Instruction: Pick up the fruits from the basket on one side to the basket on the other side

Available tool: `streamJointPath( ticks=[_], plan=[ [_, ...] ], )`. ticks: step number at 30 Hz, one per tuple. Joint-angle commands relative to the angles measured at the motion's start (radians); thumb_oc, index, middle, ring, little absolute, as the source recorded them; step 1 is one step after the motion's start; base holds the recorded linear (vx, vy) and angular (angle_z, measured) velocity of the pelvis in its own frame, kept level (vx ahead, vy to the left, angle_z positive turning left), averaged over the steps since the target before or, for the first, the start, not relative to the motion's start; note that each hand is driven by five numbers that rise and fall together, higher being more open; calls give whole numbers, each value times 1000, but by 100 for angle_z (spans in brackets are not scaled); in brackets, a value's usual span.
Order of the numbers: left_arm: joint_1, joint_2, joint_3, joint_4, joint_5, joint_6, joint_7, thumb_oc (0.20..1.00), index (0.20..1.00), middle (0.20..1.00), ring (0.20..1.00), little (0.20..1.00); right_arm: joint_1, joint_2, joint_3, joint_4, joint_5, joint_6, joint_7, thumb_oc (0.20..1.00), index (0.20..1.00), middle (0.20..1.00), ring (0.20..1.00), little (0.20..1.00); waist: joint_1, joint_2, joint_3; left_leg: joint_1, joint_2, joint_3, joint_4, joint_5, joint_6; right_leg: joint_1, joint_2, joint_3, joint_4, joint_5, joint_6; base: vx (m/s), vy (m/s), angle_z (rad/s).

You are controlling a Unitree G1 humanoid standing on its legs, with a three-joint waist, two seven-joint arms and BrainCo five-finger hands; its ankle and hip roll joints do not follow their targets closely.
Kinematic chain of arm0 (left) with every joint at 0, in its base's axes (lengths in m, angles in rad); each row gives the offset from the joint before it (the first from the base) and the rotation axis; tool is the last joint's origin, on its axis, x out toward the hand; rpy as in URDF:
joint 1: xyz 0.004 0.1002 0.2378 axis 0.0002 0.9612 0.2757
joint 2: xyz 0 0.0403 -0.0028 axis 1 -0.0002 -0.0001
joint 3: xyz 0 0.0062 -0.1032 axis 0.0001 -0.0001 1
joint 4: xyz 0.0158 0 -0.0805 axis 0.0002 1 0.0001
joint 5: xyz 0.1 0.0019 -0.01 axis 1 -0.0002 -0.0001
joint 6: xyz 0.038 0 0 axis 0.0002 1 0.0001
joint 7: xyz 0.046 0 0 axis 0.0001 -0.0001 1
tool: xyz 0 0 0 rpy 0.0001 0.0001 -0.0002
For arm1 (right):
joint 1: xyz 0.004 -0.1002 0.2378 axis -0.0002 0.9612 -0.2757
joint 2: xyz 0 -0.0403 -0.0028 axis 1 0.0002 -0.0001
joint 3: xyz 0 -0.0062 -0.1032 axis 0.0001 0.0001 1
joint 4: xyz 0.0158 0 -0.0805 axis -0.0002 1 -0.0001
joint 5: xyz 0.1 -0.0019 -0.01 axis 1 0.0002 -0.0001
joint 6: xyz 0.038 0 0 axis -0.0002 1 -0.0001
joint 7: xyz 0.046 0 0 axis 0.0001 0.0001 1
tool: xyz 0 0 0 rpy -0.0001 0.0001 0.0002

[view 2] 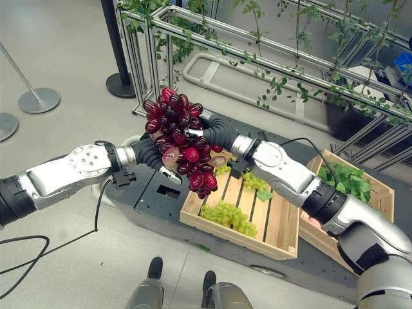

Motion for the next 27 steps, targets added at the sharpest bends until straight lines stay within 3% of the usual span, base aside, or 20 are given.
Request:
streamJointPath(
  ticks=[1, 8, 17, 27],
  plan=[
    [-11, -31, 66, -26, -25, -50, -16, 1000, 1000, 1000, 1000, 1000, -85, 48, -57, -29, 66, -68, -15, 200, 200, 200, 200, 200, 3, -20, 8, 33, -51, 19, 46, -87, 67, 26, -17, 5, -94, 131, 73, 0, 0, 0],
    [24, -55, 82, -12, -22, -44, -15, 1000, 1000, 1000, 1000, 1000, -36, 176, -100, 62, 82, -68, -52, 200, 200, 200, 200, 200, 12, -12, 4, 36, -56, 16, 39, -85, 70, 31, -19, 4, -102, 133, 73, 0, 0, 0],
    [76, -80, 103, -4, -44, -24, -19, 1000, 1000, 1000, 1000, 1000, 0, 247, -114, 75, 91, -54, -62, 200, 200, 200, 200, 200, 18, -4, 7, 38, -60, 15, 34, -85, 73, 36, -23, 2, -104, 131, 74, 2, 1, 0],
    [294, -197, 263, 36, -196, 18, -3, 1000, 1000, 1000, 1000, 1000, 27, 275, -156, 53, 117, -65, -82, 200, 200, 200, 200, 200, 23, -21, 8, 40, -62, 12, 36, -90, 76, 38, -23, 3, -105, 128, 72, 4, 0, 1]
  ],
)
